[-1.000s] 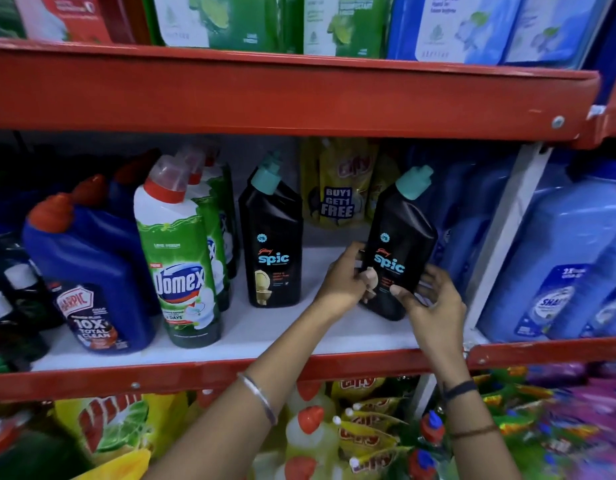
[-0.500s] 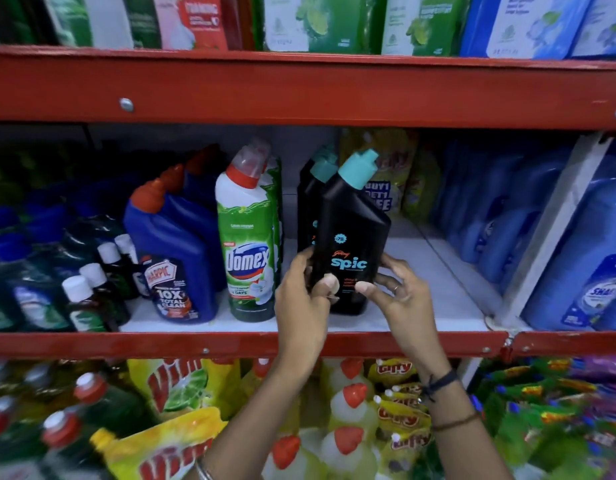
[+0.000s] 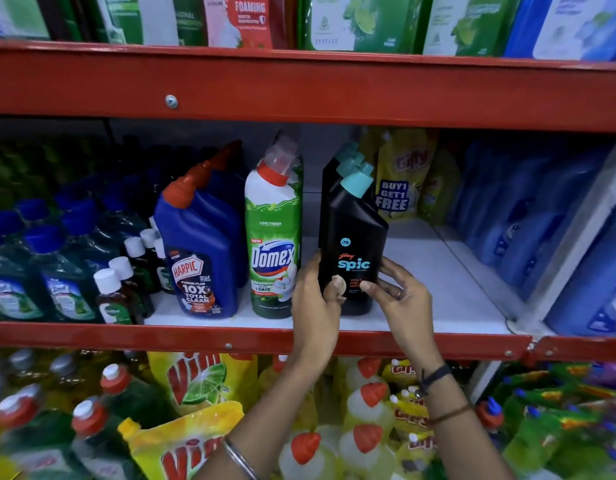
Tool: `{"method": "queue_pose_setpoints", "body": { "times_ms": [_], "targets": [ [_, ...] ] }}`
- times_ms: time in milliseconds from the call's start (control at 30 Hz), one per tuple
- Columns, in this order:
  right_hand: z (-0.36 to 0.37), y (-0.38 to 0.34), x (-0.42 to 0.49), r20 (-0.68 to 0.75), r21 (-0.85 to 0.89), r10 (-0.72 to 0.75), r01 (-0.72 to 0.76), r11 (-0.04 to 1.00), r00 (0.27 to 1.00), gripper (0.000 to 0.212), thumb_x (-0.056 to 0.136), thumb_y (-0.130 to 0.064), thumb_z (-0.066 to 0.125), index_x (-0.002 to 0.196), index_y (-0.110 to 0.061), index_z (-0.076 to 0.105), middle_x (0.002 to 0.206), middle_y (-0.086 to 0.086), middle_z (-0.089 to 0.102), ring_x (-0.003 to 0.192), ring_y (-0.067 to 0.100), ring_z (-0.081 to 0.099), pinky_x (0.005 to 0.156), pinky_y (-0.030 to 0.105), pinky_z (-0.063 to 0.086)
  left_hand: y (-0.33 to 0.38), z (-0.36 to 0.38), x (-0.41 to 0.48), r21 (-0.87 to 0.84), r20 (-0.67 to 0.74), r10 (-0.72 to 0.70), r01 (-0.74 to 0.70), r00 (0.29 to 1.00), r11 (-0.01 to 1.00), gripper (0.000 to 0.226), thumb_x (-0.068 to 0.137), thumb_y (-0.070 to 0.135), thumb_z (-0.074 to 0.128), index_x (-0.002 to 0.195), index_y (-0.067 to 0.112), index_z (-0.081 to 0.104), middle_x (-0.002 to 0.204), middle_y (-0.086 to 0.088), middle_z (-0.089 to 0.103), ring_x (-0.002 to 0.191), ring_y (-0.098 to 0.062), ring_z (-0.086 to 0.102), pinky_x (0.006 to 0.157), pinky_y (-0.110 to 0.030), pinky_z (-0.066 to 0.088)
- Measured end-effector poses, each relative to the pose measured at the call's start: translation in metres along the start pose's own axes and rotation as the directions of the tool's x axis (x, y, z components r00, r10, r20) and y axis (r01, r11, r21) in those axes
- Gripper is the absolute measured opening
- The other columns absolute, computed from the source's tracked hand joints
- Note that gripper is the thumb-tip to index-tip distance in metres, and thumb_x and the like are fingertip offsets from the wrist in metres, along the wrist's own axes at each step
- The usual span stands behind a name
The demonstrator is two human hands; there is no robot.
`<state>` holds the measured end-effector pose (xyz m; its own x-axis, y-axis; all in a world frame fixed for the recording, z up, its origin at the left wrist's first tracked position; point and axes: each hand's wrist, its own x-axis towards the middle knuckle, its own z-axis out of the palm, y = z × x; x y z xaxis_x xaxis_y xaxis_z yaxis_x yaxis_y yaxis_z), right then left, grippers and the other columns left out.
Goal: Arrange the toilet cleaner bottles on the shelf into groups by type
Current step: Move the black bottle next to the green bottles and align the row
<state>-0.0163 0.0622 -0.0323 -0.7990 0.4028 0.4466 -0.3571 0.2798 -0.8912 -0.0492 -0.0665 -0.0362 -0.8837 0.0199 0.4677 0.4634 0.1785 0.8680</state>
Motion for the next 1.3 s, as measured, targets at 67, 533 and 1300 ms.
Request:
{"method": "queue_pose_setpoints", "body": {
  "times_ms": [67, 533, 1300],
  "targets": [
    [-0.004, 0.004, -0.003, 0.014, -0.014, 0.001, -0.001, 1.000, 1.000, 0.039, 0.086, -0.026, 0.064, 0.125, -0.021, 0.059, 0.117, -0.005, 0.068, 0.106, 0.002, 0.064, 0.089, 0.027, 0.054, 0.000, -0.003, -0.003, 0.032, 0.045, 0.060, -0.062, 0.997, 0.998, 0.059, 0.096, 0.015, 0.051, 0.144, 0.038, 0.027, 0.135, -0.004, 0.050, 0.111, -0.029, 0.061, 0.083, -0.047, 0.060],
    [-0.001, -0.017, -0.015, 0.077, 0.119, 0.062, -0.071, 0.990, 0.995, 0.027, 0.086, -0.049, 0.042, 0.109, -0.047, 0.057, 0.107, -0.019, 0.066, 0.102, 0.002, 0.066, 0.081, 0.018, 0.054, 0.002, -0.020, -0.008, 0.062, 0.178, 0.157, -0.171, 0.971, 0.983, 0.058, 0.100, 0.039, 0.036, 0.144, 0.056, 0.002, 0.142, -0.003, 0.050, 0.117, -0.023, 0.059, 0.091, -0.048, 0.055],
    [0.110, -0.041, -0.048, 0.176, 0.130, -0.011, -0.012, 0.991, 0.984, 0.077, 0.072, -0.084, 0.025, 0.135, -0.041, 0.035, 0.117, -0.040, 0.047, 0.112, -0.022, 0.046, 0.086, 0.000, 0.037, -0.013, -0.100, 0.002, -0.080, 0.125, 0.020, -0.011, 0.992, 0.997, 0.078, 0.076, 0.085, 0.008, 0.146, 0.051, 0.011, 0.150, 0.019, 0.034, 0.139, -0.002, 0.033, 0.118, -0.035, 0.030]
  ]
}}
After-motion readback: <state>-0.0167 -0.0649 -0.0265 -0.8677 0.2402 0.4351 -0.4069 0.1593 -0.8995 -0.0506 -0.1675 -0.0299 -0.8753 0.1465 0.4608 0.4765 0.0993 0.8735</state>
